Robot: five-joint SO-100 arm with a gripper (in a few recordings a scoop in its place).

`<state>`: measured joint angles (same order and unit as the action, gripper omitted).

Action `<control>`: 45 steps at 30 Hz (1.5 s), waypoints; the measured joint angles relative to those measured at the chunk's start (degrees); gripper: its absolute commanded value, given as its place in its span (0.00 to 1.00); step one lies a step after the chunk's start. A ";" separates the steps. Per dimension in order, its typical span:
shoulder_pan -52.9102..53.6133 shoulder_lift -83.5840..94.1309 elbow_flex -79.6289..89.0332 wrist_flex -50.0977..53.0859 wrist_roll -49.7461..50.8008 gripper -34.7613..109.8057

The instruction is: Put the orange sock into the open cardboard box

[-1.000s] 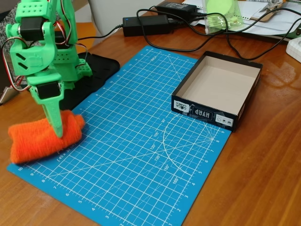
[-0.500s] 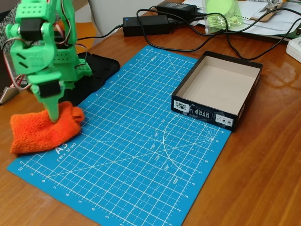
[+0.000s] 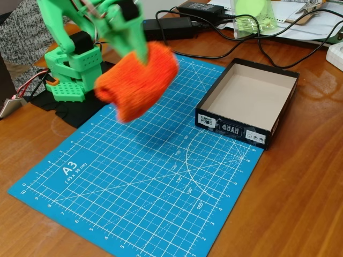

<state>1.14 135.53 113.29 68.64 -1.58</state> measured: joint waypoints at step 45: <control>-19.78 -28.48 -3.43 -29.09 7.73 0.55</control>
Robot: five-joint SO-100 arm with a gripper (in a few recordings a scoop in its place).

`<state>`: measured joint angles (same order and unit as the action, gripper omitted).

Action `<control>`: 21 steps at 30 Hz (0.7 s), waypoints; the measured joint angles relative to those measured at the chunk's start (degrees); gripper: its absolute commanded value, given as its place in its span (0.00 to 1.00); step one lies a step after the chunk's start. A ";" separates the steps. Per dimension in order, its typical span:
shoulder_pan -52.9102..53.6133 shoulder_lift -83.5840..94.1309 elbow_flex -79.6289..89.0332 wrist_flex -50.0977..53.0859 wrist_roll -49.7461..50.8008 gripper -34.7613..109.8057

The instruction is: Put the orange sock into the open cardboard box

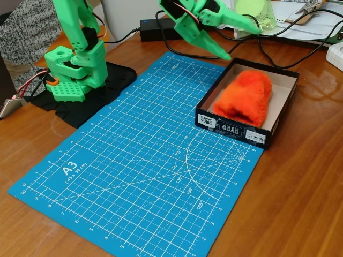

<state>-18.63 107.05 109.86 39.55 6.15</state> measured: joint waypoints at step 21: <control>19.16 59.59 37.62 29.71 -2.02 0.25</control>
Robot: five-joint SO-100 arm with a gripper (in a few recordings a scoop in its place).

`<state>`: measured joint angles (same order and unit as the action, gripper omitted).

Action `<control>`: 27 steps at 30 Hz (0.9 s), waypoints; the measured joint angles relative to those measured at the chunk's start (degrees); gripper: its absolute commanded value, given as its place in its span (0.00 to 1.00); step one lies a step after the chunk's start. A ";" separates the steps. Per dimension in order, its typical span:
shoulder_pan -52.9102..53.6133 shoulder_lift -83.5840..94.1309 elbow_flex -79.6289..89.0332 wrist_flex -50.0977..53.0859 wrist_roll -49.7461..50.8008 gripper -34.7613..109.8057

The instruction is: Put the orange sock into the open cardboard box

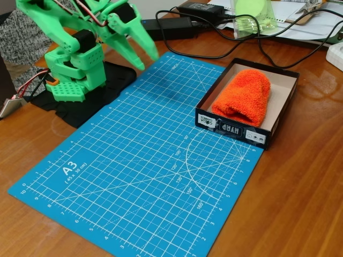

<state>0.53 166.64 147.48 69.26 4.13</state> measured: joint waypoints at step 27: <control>2.11 25.84 26.46 -2.72 -1.41 0.24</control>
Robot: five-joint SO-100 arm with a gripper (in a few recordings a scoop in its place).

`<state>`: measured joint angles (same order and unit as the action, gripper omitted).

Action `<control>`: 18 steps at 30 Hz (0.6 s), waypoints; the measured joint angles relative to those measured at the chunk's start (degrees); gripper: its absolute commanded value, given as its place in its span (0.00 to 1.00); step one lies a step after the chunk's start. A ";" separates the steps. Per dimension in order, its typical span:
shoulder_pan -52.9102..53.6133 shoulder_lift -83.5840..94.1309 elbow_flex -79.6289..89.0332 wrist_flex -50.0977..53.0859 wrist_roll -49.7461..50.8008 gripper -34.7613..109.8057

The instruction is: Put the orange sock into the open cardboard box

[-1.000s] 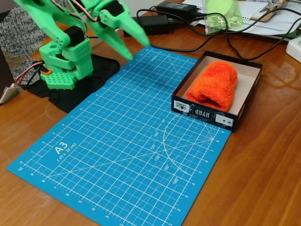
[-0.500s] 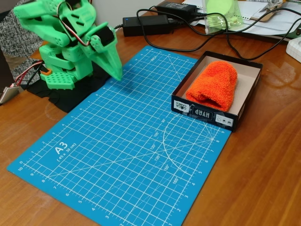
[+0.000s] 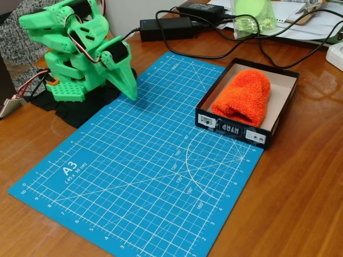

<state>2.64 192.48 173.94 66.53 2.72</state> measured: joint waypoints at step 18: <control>0.09 0.18 2.20 -3.78 0.97 0.24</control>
<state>2.72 192.66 176.13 62.75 3.69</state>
